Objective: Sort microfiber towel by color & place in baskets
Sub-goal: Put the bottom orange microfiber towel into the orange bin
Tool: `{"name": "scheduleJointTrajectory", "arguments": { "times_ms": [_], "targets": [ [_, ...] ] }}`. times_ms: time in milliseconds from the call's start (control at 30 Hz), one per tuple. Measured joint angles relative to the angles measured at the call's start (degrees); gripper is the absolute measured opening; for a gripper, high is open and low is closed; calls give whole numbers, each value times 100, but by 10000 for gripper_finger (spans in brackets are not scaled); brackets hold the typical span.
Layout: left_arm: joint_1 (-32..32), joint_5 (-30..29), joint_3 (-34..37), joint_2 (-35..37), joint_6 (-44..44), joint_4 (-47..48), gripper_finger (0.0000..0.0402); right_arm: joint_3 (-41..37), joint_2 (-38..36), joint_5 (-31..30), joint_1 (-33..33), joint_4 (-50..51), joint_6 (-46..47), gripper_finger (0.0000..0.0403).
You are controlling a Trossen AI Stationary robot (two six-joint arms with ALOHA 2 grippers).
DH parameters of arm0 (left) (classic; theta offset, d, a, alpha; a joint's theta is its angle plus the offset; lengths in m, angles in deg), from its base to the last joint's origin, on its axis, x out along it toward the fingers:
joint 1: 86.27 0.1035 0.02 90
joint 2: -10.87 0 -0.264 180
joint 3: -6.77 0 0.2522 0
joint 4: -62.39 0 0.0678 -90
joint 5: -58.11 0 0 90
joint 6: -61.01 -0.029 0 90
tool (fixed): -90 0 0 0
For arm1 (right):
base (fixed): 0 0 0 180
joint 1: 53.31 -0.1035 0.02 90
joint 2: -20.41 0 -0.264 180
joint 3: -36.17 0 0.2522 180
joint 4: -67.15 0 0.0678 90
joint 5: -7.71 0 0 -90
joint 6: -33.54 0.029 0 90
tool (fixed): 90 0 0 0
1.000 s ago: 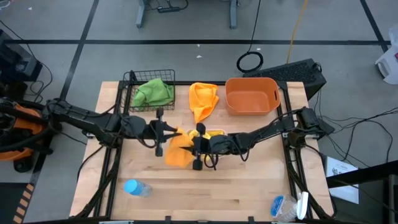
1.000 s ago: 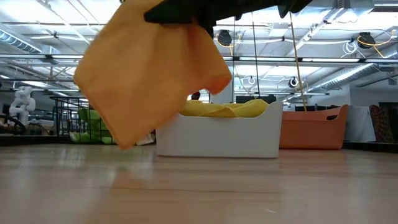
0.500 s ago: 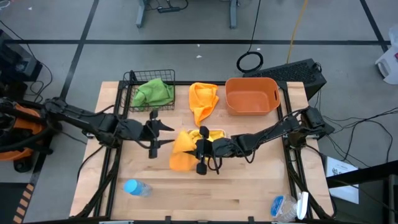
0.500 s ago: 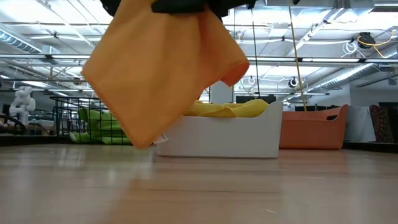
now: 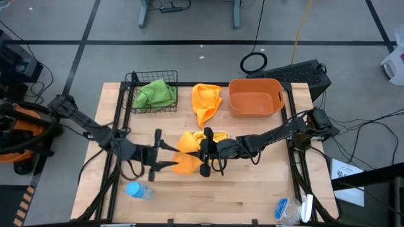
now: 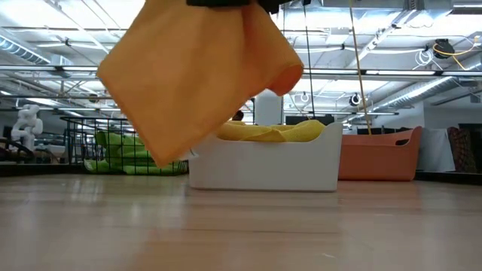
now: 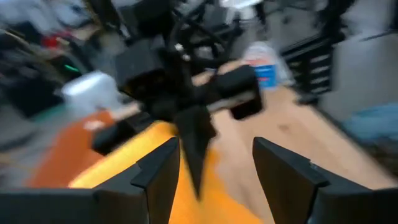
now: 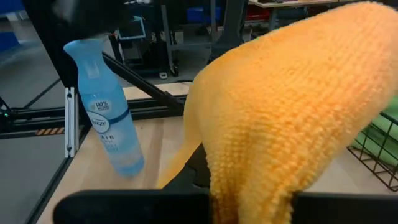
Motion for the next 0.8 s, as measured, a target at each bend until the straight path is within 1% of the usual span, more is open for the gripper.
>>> {"name": "scheduleJointTrajectory", "arguments": {
  "times_ms": [100, 167, 300, 433, 533, 633, 733, 800],
  "targets": [
    [-168, -901, 0, -384, -520, -215, 212, 0, -53, 14, -7, 49, 10, 4],
    [-196, -1369, 0, -620, -605, -268, 221, 0, -81, 81, -28, 105, 24, 4],
    [-189, -1660, 0, -991, -571, -288, 257, 0, -197, 129, -35, 244, 23, 4],
    [-206, -2501, 0, -1286, -743, -296, 307, 0, -260, 129, -37, 319, 9, 4],
    [-204, -2607, 0, -1431, -887, -327, 339, 0, -260, 152, -35, 328, -8, 4],
    [-128, -2592, 0, -1570, -895, -303, 354, 0, -260, 153, -35, 368, -6, 4],
    [-48, -2536, 4, -1703, -895, -290, 346, -1, -260, 153, -35, 386, 3, 4],
    [-19, -2512, 4, -1748, -894, -332, 325, -2, -260, 155, -35, 372, 11, 4]
  ]
}}
